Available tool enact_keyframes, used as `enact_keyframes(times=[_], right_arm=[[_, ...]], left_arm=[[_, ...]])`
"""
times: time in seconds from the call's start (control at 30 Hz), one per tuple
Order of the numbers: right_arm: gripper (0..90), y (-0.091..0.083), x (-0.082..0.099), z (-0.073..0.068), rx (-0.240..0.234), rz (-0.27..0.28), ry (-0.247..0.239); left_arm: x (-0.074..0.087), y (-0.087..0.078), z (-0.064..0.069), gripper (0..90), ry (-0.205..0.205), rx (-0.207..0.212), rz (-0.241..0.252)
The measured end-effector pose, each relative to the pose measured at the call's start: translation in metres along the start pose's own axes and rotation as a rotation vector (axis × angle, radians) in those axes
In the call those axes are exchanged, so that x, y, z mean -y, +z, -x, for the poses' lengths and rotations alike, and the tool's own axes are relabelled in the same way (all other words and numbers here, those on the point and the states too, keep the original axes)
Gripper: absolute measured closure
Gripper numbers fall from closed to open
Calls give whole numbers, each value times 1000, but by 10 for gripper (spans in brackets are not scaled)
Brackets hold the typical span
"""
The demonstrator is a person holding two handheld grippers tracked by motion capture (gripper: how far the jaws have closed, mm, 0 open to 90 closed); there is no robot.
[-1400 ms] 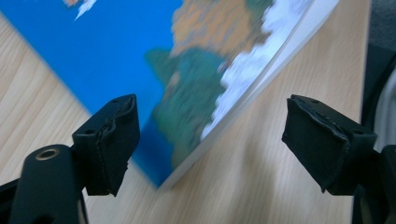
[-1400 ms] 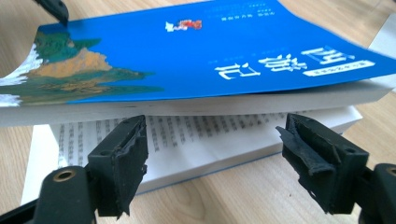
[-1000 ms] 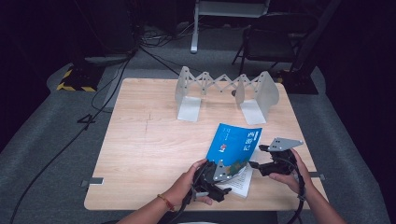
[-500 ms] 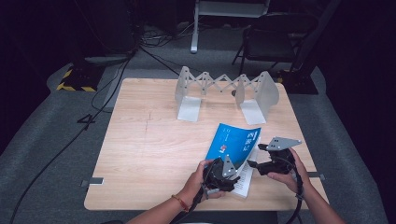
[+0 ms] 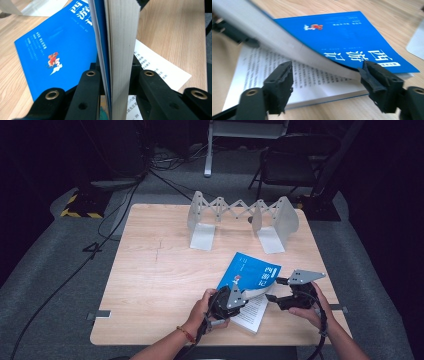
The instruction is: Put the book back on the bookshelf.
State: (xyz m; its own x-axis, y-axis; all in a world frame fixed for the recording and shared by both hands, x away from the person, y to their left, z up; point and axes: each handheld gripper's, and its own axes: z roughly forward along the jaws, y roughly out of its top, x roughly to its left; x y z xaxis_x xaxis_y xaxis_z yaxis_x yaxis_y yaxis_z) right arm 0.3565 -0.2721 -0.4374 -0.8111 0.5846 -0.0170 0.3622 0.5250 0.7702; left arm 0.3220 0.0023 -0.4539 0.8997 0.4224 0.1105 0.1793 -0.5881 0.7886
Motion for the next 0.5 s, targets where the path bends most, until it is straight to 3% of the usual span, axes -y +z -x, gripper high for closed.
enact_keyframes(times=[0.13, 0.3, 0.5], right_arm=[[327, -9, 1, -4, -42, 38, -31], [335, -15, -8, -10, -35, 103, -77], [331, -4, -15, -12, -43, 87, -114]], left_arm=[[6, -10, -10, 782, -12, 23, 0], [14, -20, -17, 773, -23, 40, -4], [24, -30, -28, 761, -26, 57, -12]])
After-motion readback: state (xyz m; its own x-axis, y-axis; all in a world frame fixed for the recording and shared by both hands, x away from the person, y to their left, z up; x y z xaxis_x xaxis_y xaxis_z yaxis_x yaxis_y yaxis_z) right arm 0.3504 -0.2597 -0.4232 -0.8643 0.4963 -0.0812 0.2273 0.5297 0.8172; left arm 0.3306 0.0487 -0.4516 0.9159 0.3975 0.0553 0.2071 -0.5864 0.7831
